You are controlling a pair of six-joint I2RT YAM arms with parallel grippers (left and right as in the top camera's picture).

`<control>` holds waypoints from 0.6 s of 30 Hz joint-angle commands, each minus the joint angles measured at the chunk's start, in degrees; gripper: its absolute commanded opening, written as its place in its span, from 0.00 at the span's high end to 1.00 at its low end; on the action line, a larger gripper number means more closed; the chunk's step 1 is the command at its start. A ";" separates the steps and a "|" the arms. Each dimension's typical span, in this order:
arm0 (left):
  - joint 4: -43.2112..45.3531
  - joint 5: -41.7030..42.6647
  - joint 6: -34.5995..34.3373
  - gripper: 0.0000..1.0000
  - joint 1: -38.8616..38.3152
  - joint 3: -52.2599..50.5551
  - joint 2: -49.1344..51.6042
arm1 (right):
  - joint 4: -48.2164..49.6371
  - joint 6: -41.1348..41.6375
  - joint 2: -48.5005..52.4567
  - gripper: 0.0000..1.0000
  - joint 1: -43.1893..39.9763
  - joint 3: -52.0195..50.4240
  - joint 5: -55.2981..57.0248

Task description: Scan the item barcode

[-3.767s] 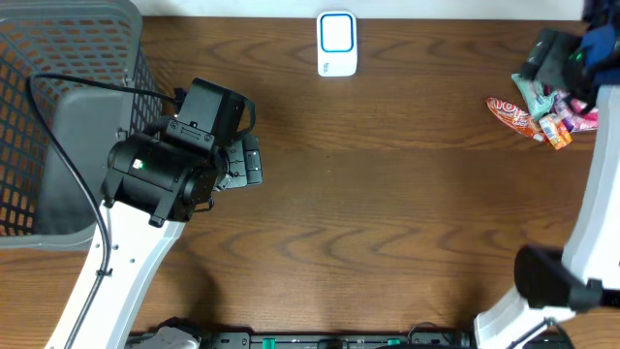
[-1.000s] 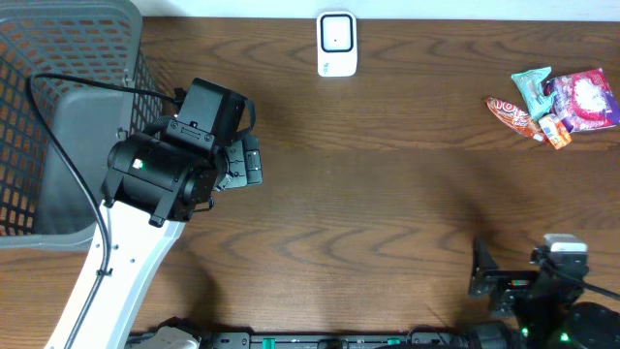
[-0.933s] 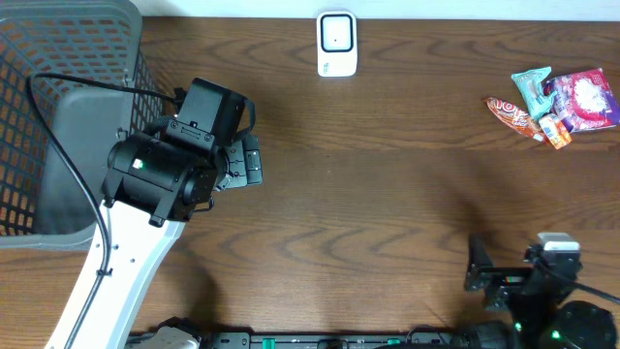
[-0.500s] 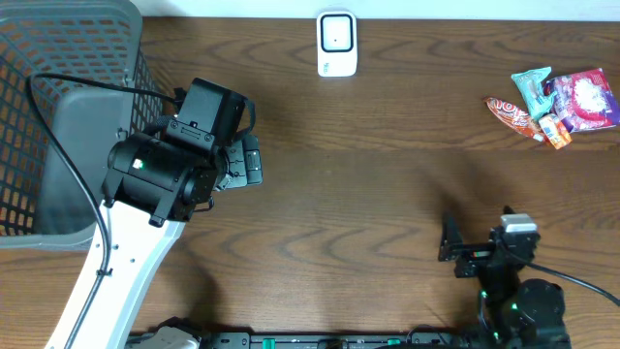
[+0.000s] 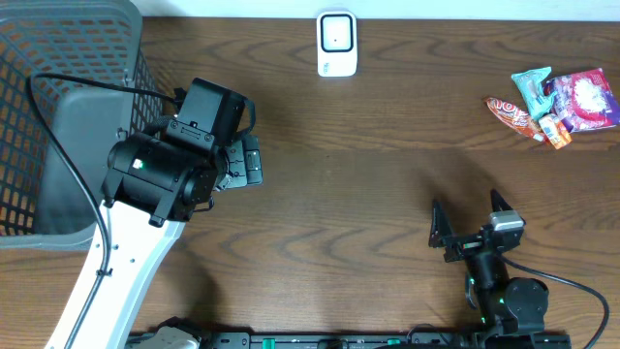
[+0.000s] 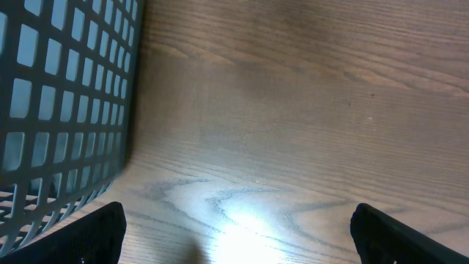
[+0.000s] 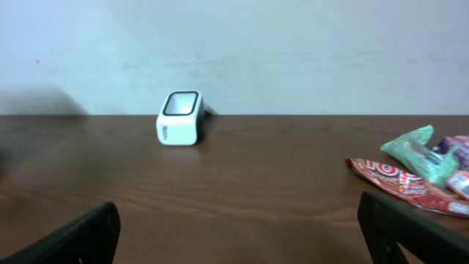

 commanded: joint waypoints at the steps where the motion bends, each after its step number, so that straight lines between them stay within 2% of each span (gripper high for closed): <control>1: -0.07 -0.11 -0.13 0.02 0.17 0.31 -0.20 | 2.38 -0.55 -0.42 0.01 -0.63 -2.19 -1.40; 18: -0.04 -0.11 -0.13 0.02 0.17 0.31 -0.20 | -1.46 -1.22 -0.42 0.01 -2.14 -2.25 0.04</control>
